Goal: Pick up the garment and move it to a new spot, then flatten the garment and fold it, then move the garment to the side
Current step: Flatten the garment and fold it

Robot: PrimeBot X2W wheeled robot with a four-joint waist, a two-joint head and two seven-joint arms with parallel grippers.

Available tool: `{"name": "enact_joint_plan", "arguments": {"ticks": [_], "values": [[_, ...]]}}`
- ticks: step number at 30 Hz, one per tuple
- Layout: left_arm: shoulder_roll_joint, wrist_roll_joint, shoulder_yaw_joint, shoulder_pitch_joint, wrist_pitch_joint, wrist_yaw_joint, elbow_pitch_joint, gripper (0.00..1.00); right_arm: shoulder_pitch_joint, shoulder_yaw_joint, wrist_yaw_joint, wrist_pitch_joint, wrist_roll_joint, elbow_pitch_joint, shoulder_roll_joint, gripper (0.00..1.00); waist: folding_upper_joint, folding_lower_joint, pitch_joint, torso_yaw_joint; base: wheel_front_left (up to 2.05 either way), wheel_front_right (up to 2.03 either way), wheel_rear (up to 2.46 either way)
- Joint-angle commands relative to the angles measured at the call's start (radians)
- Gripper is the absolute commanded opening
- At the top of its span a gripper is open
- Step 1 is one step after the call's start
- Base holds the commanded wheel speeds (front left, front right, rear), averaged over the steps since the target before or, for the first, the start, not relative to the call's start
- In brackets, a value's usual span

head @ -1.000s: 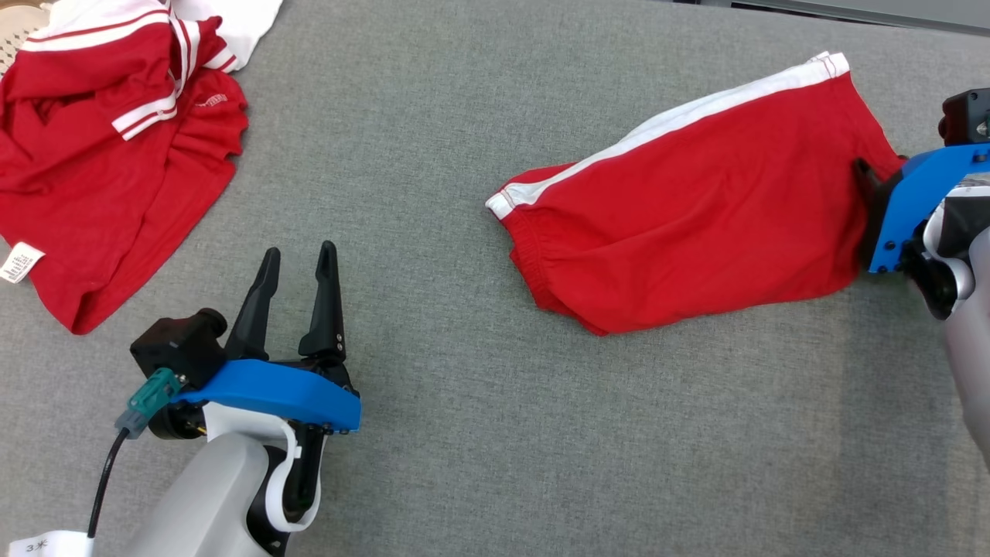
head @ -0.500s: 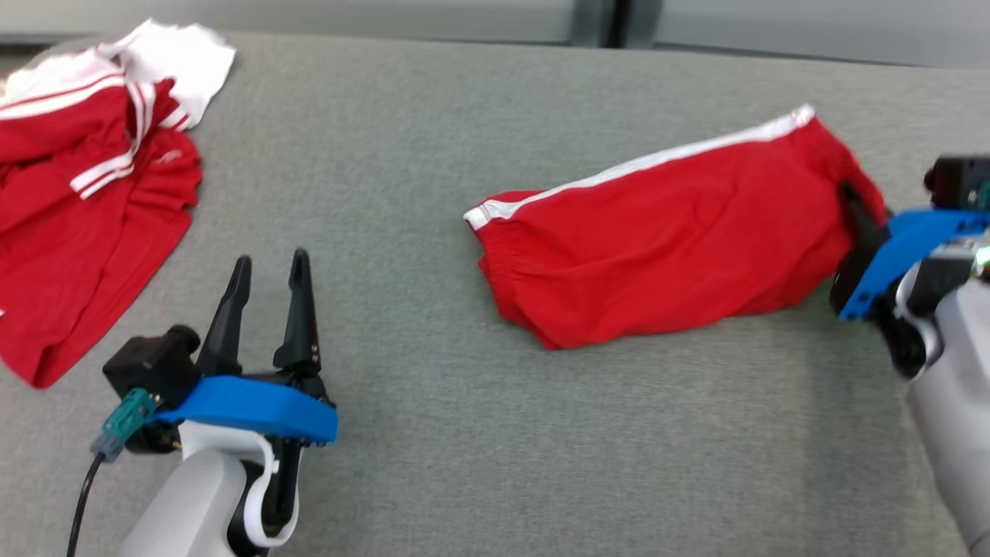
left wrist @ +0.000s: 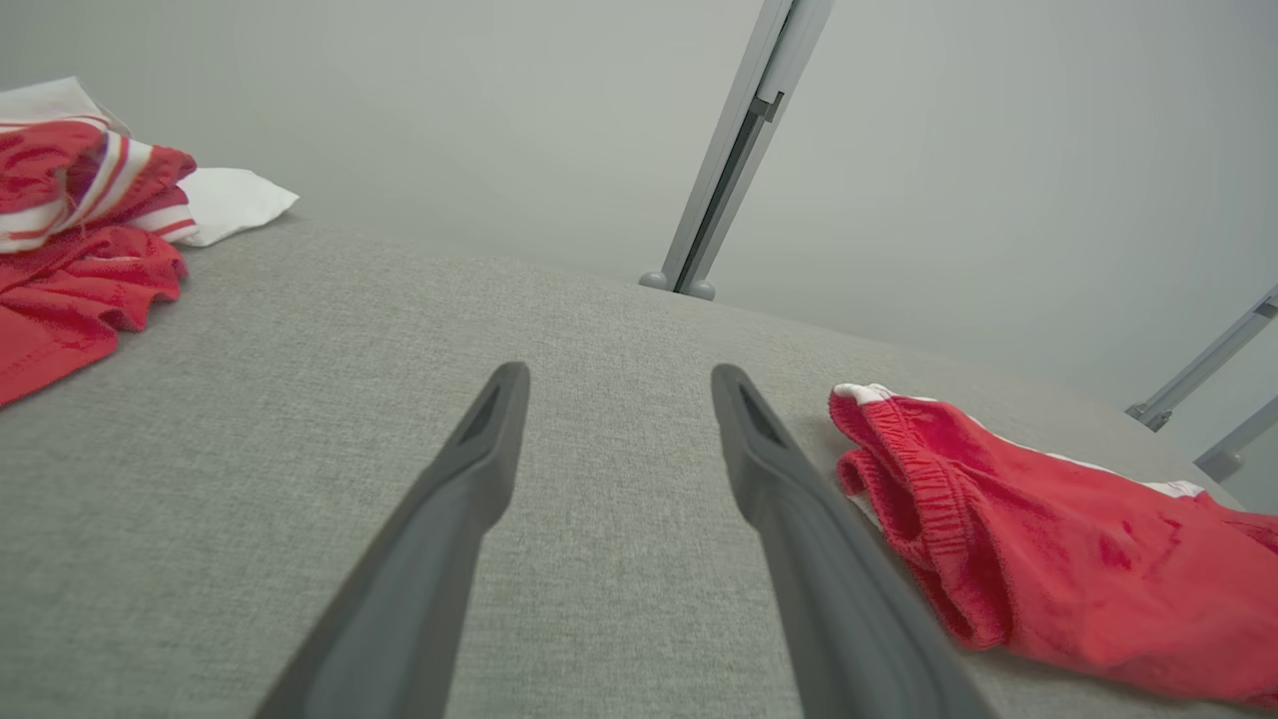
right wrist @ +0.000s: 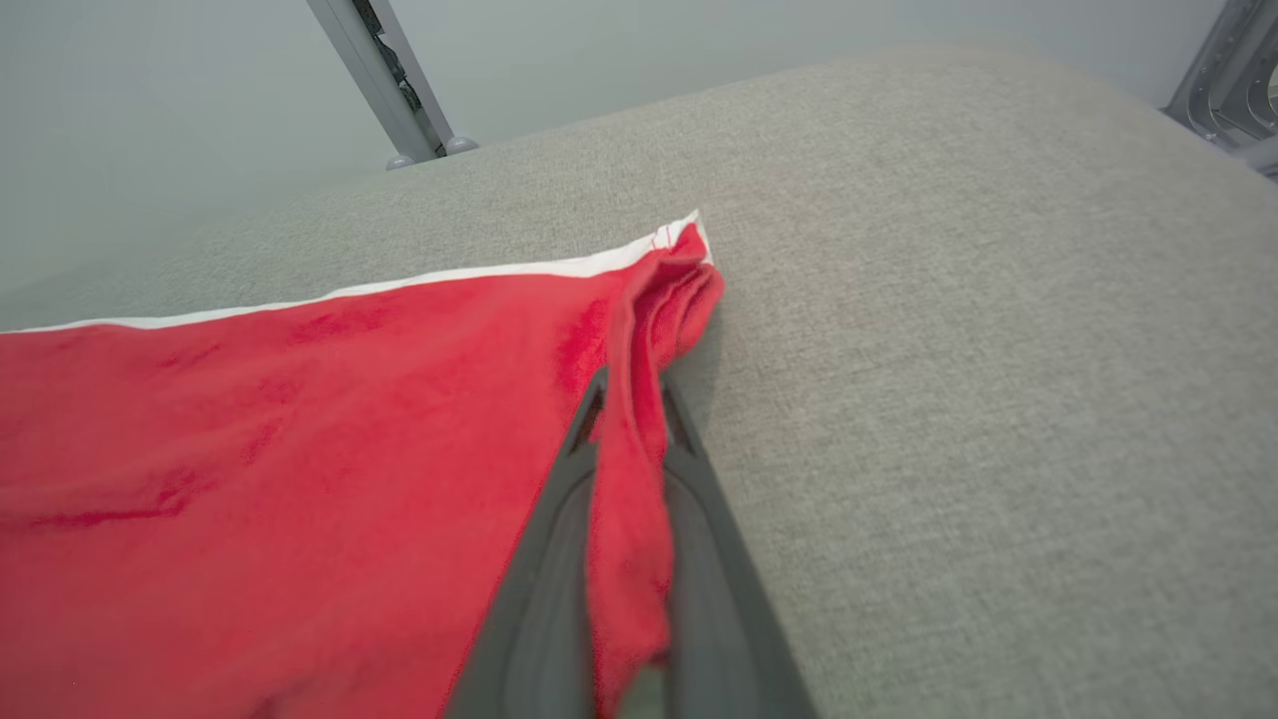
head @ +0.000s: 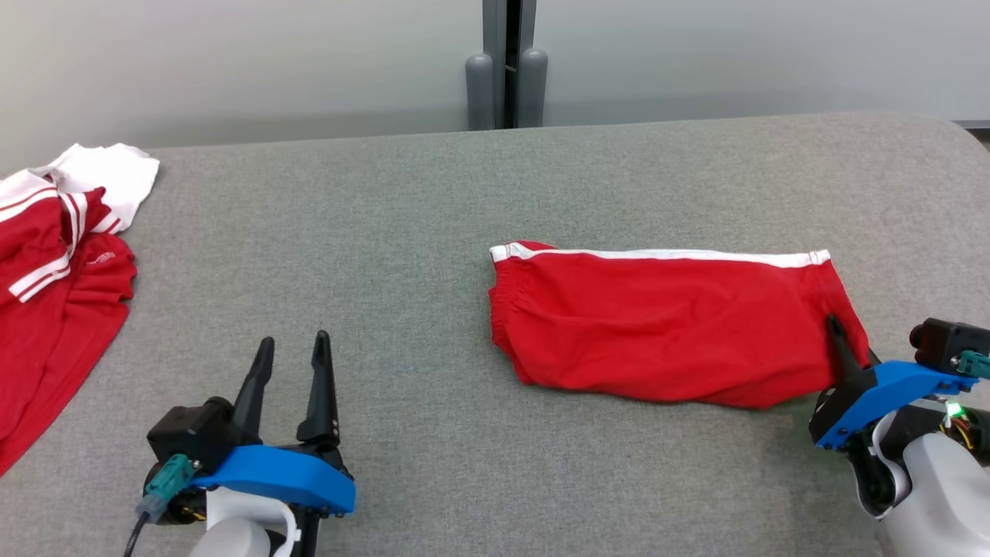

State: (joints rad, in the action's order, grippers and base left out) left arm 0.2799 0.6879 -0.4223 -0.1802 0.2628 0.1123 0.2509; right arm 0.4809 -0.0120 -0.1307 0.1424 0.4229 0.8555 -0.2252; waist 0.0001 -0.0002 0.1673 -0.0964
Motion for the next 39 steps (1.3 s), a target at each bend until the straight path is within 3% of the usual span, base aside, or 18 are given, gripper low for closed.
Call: {"name": "enact_joint_plan", "arguments": {"ticks": [1, 7, 11, 17, 23, 31, 32, 33, 34, 39], "values": [[0.000, -0.008, 0.001, 0.008, 0.003, -0.005, 0.003, 1.00, -0.011, 0.007, 0.000, 0.004, -0.008, -0.007, 0.004, 0.00, -0.0001, 0.0002, -0.003, -0.001, 0.00, 0.00, 0.00], [-0.028, -0.029, -0.022, -0.016, 0.003, -0.017, 0.021, 1.00, 0.050, 0.035, 0.000, -0.003, -0.084, -0.026, 0.015, 0.00, -0.0001, 0.0002, 0.005, 0.031, 0.00, 0.00, 0.00], [-0.043, -0.038, -0.027, -0.030, 0.003, -0.027, 0.033, 1.00, 0.121, -0.007, 0.000, -0.025, -0.145, -0.052, 0.064, 0.00, -0.0001, 0.0002, 0.011, 0.058, 0.00, 0.00, 0.00], [-0.064, -0.049, -0.024, -0.035, 0.003, -0.038, 0.045, 1.00, 0.195, -0.191, 0.000, -0.067, -0.185, -0.088, 0.151, 0.00, -0.0001, 0.0002, 0.015, 0.095, 0.00, 0.00, 0.00], [-0.083, -0.061, -0.008, -0.035, 0.003, -0.051, 0.055, 1.00, 0.175, -0.416, 0.000, -0.110, -0.177, -0.062, 0.170, 0.00, -0.0001, 0.0002, 0.018, 0.121, 0.00, 0.00, 0.00], [-0.098, -0.081, 0.015, -0.016, 0.003, -0.063, 0.067, 1.00, 0.172, -0.514, 0.000, -0.077, -0.141, -0.003, 0.174, 0.00, -0.0001, 0.0002, 0.015, 0.116, 0.00, 0.00, 0.00], [-0.099, -0.083, 0.016, -0.014, 0.003, -0.066, 0.069, 1.00, 0.174, -0.520, 0.000, -0.068, -0.137, 0.002, 0.174, 0.06, -0.0001, 0.0002, 0.014, 0.113, 0.00, 0.00, 0.00], [-0.100, -0.084, 0.017, -0.012, 0.003, -0.068, 0.072, 1.00, 0.175, -0.527, 0.000, -0.059, -0.132, 0.006, 0.174, 0.44, -0.0001, 0.0002, 0.012, 0.109, 0.00, 0.00, 0.00], [-0.102, -0.086, 0.016, -0.012, 0.003, -0.070, 0.075, 1.00, 0.173, -0.535, 0.000, -0.048, -0.123, 0.005, 0.175, 1.00, -0.0001, 0.0002, 0.011, 0.107, 0.00, 0.00, 0.00], [-0.110, -0.095, 0.009, -0.013, 0.003, -0.078, 0.086, 1.00, 0.150, -0.604, 0.000, -0.014, -0.060, -0.026, 0.174, 1.00, -0.0001, 0.0002, 0.002, 0.095, 0.00, 0.00, 0.00]]}}
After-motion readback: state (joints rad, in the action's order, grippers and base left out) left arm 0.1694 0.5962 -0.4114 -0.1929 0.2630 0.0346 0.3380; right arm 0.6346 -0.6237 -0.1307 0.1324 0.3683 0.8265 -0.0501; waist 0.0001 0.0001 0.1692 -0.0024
